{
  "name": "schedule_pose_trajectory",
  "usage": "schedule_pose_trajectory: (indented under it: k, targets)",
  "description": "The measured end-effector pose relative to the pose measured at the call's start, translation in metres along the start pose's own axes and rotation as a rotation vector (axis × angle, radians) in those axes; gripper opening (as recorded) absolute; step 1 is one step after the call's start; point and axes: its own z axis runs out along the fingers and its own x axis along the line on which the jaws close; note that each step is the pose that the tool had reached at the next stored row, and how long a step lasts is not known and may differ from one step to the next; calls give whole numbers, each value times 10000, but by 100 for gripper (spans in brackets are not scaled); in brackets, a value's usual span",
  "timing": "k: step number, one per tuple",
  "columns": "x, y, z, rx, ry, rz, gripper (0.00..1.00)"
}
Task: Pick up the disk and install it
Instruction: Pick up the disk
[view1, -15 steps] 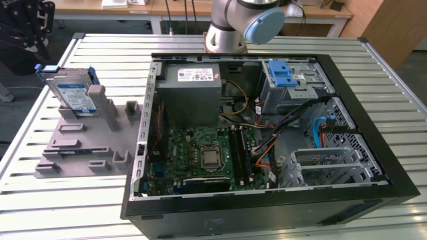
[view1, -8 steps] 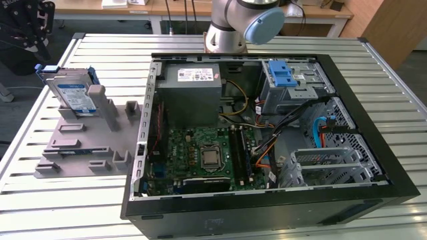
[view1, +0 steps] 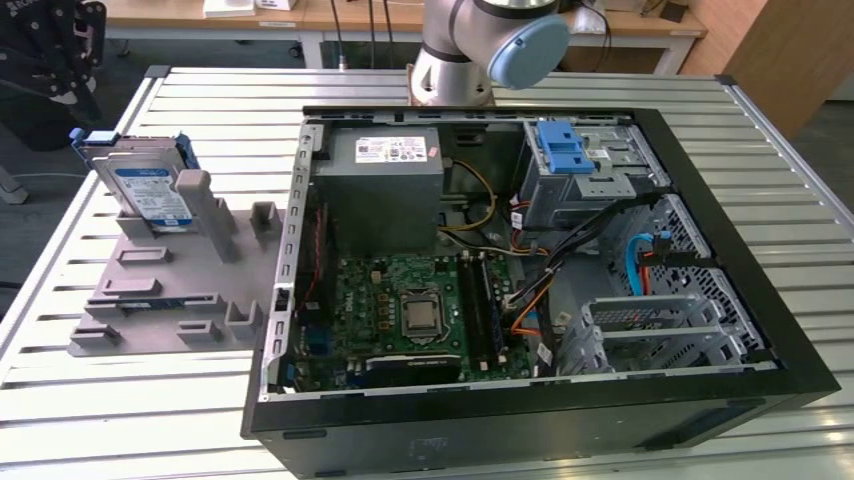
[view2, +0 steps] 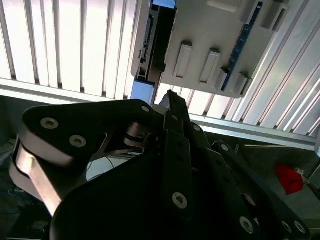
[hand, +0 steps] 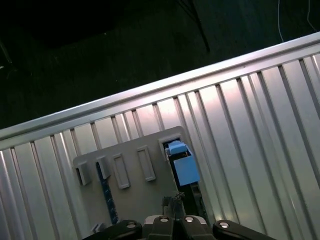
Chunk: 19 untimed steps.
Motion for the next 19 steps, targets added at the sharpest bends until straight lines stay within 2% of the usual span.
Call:
schedule_pose_trajectory:
  k: [2,4,7,9,10,19]
  targets:
    - [-1,0,3,15,10,-314,11]
    - [0,0,12,61,-16,-472,11]
    - [4,13,25,138,-137,-539,11]
    - [4,17,34,133,-235,-629,11]
    - [4,18,37,128,-258,-744,11]
    - [4,16,58,144,-208,-2330,11]
